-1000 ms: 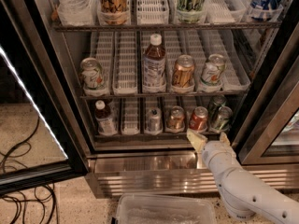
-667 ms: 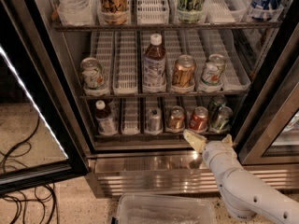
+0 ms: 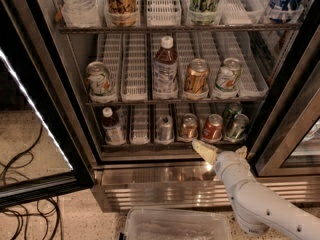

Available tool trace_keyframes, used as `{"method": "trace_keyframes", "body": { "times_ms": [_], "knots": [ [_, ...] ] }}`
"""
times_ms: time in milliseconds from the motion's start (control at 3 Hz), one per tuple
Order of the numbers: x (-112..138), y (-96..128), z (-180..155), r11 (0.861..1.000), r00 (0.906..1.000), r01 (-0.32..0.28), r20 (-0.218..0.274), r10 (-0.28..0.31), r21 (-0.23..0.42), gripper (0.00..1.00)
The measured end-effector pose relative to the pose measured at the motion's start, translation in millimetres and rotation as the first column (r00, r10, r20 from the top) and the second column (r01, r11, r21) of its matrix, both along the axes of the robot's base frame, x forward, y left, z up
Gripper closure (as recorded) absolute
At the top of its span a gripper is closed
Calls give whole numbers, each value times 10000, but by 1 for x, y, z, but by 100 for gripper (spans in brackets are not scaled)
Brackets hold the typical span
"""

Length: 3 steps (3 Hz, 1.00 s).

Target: Pick coke can from bottom shelf of fridge

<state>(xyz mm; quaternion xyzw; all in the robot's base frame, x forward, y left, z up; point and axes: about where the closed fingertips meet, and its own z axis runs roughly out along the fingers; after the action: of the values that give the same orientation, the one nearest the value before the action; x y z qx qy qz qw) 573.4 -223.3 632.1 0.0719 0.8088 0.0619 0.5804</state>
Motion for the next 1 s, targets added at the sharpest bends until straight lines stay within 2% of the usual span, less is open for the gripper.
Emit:
{"method": "trace_keyframes", "body": {
  "times_ms": [667,1000],
  "knots": [
    [19,20,-45,9945,9982,602,-56,-599,860,0],
    [25,25,-63,9904,9944,1042,93,-1054,913,7]
  ]
}}
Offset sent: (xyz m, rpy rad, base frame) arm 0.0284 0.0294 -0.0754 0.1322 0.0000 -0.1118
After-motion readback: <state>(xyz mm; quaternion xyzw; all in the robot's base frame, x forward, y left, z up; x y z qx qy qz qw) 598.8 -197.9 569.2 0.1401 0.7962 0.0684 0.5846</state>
